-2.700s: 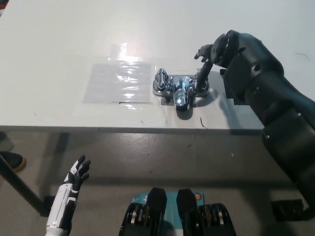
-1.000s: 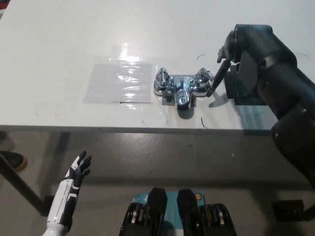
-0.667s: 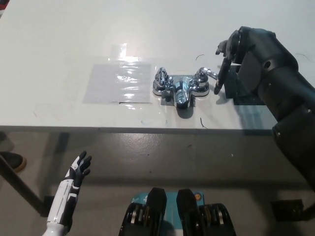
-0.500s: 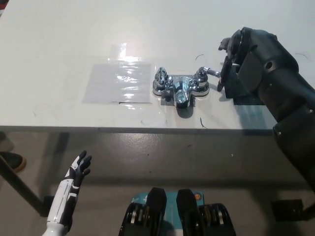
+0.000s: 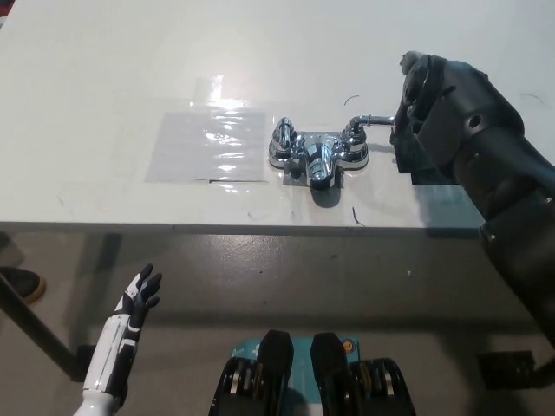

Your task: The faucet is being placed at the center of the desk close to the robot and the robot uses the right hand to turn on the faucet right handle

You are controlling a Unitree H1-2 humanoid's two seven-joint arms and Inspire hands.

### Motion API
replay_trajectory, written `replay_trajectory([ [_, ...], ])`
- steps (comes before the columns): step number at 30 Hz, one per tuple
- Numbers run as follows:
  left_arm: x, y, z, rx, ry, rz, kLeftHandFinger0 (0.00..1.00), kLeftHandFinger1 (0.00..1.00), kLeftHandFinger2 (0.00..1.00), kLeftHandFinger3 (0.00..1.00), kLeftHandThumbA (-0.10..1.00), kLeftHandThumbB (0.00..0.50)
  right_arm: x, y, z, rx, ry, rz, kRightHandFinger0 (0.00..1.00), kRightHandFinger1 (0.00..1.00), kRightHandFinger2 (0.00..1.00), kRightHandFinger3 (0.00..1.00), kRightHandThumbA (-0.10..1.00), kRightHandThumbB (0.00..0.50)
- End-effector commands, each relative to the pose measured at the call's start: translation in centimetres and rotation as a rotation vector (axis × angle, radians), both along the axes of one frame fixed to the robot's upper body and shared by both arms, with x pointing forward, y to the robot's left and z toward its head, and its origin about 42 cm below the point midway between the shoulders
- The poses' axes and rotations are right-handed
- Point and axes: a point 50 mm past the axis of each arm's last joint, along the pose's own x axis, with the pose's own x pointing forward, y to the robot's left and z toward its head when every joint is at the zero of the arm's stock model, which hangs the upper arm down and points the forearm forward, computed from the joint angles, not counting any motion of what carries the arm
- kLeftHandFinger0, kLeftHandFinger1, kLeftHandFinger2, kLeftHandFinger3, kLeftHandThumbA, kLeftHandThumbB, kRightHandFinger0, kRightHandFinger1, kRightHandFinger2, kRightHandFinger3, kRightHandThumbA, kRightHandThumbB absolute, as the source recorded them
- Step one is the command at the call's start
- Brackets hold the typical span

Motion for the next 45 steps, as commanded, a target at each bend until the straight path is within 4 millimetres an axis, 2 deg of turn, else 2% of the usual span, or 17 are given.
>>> replay_trajectory([
  [1, 0.6, 0.3, 1.9, 0.016, -0.068, -0.018, 1.0, 1.0, 1.0, 1.0, 1.0, 0.5, 0.7, 1.0, 6.1, 0.034, -0.307, -0.06, 1.0, 1.0, 1.0, 1.0, 1.0, 0.354],
  [7, 0.7, 0.0, 2.0, 0.013, -0.067, -0.027, 1.0, 1.0, 1.0, 1.0, 1.0, 0.5, 0.7, 1.0, 6.1, 0.055, -0.356, -0.067, 1.0, 1.0, 1.0, 1.0, 1.0, 0.319],
  [10, 0.7, 0.1, 2.1, 0.022, -0.067, -0.025, 1.0, 1.0, 1.0, 1.0, 1.0, 0.5, 0.8, 0.2, 5.9, 0.056, -0.32, -0.065, 1.0, 1.0, 1.0, 1.0, 1.0, 0.331],
  [13, 0.7, 0.1, 2.1, 0.021, -0.069, -0.027, 1.0, 1.0, 1.0, 1.0, 1.0, 0.497, 1.0, -1.4, 6.1, 0.096, -0.269, -0.065, 1.0, 1.0, 1.0, 1.0, 1.0, 0.317],
  [17, 0.7, 0.4, 2.1, 0.017, -0.076, -0.024, 1.0, 1.0, 1.0, 1.0, 1.0, 0.481, 1.3, -3.5, 7.3, 0.157, -0.179, -0.018, 1.0, 1.0, 1.0, 1.0, 0.88, 0.344],
  [18, 0.8, 0.5, 2.1, 0.015, -0.073, -0.022, 1.0, 1.0, 1.0, 1.0, 1.0, 0.49, 1.3, -3.9, 8.1, 0.144, -0.112, 0.026, 1.0, 1.0, 1.0, 1.0, 0.95, 0.326],
  [19, 0.8, 0.5, 2.0, 0.018, -0.069, -0.021, 1.0, 1.0, 1.0, 1.0, 1.0, 0.486, 1.3, -4.5, 8.5, 0.198, -0.043, 0.08, 1.0, 1.0, 1.0, 1.0, 0.95, 0.278],
  [21, 0.6, 0.6, 1.9, 0.028, -0.063, -0.015, 1.0, 1.0, 1.0, 1.0, 1.0, 0.49, 1.2, -5.7, 9.5, 0.205, 0.045, 0.178, 1.0, 1.0, 1.0, 1.0, 1.0, 0.297],
  [24, 0.7, 0.5, 1.6, 0.021, -0.063, -0.017, 1.0, 1.0, 1.0, 1.0, 1.0, 0.482, 0.9, -7.6, 10.8, 0.213, 0.106, 0.238, 1.0, 1.0, 1.0, 1.0, 1.0, 0.367],
  [27, 0.7, 0.5, 1.5, 0.017, -0.055, -0.012, 1.0, 1.0, 1.0, 1.0, 1.0, 0.5, 0.2, -8.5, 12.1, 0.313, 0.14, 0.317, 1.0, 1.0, 1.0, 1.0, 0.96, 0.377],
  [28, 0.7, 0.5, 1.5, 0.018, -0.057, -0.007, 1.0, 1.0, 1.0, 1.0, 1.0, 0.5, -0.6, -8.6, 12.6, 0.395, 0.132, 0.344, 1.0, 1.0, 1.0, 1.0, 0.83, 0.387],
  [30, 0.8, 0.6, 1.5, 0.024, -0.06, -0.008, 1.0, 1.0, 1.0, 1.0, 1.0, 0.5, -2.8, -8.4, 13.6, 0.436, 0.122, 0.398, 1.0, 1.0, 1.0, 1.0, 0.75, 0.437],
  [34, 1.3, 0.6, 1.6, 0.028, -0.065, -0.016, 1.0, 1.0, 1.0, 1.0, 1.0, 0.5, -9.1, -7.7, 16.5, 0.353, 0.078, 0.677, 1.0, 1.0, 1.0, 1.0, 0.73, 0.492],
  [38, 1.3, 0.6, 1.7, 0.023, -0.061, -0.012, 1.0, 1.0, 1.0, 1.0, 1.0, 0.5, -14.3, -8.2, 19.1, 0.346, -0.002, 0.882, 1.0, 1.0, 1.0, 1.0, 0.74, 0.5],
  [42, 1.3, 0.5, 1.6, 0.025, -0.056, -0.014, 1.0, 1.0, 1.0, 1.0, 1.0, 0.496, -19.4, -10.3, 20.9, 0.393, -0.187, 0.982, 1.0, 1.0, 1.0, 1.0, 0.96, 0.5],
  [43, 1.4, 0.5, 1.7, 0.034, -0.061, -0.015, 1.0, 1.0, 1.0, 1.0, 1.0, 0.499, -21.1, -11.0, 21.4, 0.419, -0.245, 1.007, 1.0, 1.0, 1.0, 1.0, 1.0, 0.478],
  [45, 1.7, 0.6, 1.9, 0.038, -0.067, -0.013, 1.0, 1.0, 1.0, 1.0, 1.0, 0.5, -23.3, -11.7, 21.9, 0.472, -0.315, 1.041, 1.0, 1.0, 1.0, 1.0, 1.0, 0.458],
])
